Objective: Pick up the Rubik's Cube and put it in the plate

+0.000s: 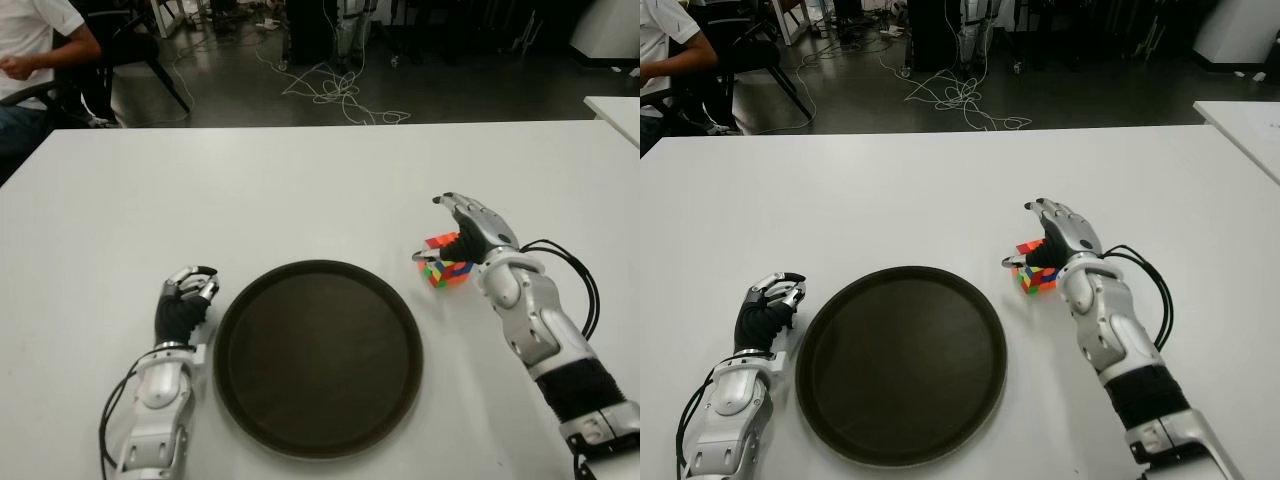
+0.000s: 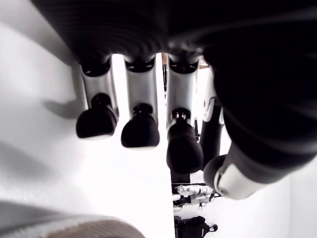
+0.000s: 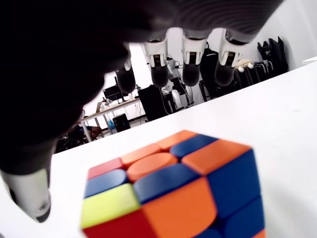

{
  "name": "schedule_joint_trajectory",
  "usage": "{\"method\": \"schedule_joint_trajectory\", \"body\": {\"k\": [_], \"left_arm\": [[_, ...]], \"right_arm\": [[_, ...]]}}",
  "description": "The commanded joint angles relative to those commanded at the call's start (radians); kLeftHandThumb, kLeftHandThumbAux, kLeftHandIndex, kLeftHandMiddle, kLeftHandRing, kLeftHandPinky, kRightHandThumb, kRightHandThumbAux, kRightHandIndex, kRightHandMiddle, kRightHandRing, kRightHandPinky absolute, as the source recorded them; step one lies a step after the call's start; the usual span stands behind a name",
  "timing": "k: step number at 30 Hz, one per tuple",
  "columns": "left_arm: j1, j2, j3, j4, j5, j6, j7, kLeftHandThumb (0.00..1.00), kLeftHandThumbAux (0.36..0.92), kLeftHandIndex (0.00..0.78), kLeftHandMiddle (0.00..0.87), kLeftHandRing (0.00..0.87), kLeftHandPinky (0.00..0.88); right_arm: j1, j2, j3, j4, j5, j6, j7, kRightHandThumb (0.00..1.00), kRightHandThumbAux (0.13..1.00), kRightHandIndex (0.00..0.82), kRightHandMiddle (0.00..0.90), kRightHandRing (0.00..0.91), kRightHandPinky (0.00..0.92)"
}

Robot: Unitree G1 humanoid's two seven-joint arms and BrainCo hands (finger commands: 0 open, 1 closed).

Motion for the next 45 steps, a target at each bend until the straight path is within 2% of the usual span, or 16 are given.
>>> {"method": "schedule_joint_trajectory", "body": {"k": [8, 14, 18, 45], "left_arm": [[0.000, -0.001, 0.001, -0.008, -0.001, 0.016, 0.002, 0.708, 0.706, 0.443, 0.804, 0.814, 0.805], [0.000, -0.007, 0.002, -0.016, 0.003, 0.035, 0.017, 0.709, 0.705, 0.443, 0.802, 0.814, 0.806], [0.000, -0.012, 0.006, -0.018, -0.002, 0.045, 0.022, 0.708, 0.706, 0.443, 0.800, 0.813, 0.800], [0.003, -0.006, -0.002, -0.027, 0.016, 0.049, 0.027, 0.708, 0.706, 0.443, 0.803, 0.813, 0.800]], "right_arm": [[0.049, -0.007, 0.009, -0.091, -0.005, 0.015, 0.035, 0.000, 0.607, 0.000, 0.000, 0.000, 0.000], [0.064, -0.007, 0.022, -0.122, -0.021, 0.053, 0.068, 0.000, 0.633, 0.000, 0.000, 0.000, 0.000], [0.063, -0.003, 0.033, -0.081, -0.022, 0.047, 0.048, 0.000, 0.644, 0.000, 0.000, 0.000, 0.000], [0.076, 0.006, 0.040, -0.117, -0.020, 0.089, 0.054, 0.000, 0.702, 0.000, 0.000, 0.000, 0.000]]}}
